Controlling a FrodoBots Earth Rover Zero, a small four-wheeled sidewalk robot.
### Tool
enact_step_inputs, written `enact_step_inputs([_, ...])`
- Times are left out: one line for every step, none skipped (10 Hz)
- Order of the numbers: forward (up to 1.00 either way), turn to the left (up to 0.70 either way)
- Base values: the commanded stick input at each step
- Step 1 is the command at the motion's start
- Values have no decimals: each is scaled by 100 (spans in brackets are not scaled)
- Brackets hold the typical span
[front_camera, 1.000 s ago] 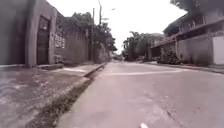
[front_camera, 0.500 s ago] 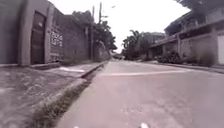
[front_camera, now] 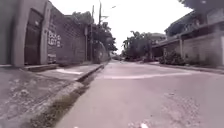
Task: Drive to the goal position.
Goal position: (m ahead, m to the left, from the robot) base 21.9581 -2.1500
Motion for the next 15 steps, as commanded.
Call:
enact_step_inputs([70, 0])
enact_step_inputs([70, 0])
enact_step_inputs([70, 0])
enact_step_inputs([70, 0])
enact_step_inputs([70, 0])
enact_step_inputs([70, -5])
enact_step_inputs([70, -25])
enact_step_inputs([70, -22])
enact_step_inputs([70, -9])
enact_step_inputs([70, 0])
enact_step_inputs([70, 0])
enact_step_inputs([70, 0])
enact_step_inputs([70, 0])
enact_step_inputs([70, 0])
enact_step_inputs([70, 0])
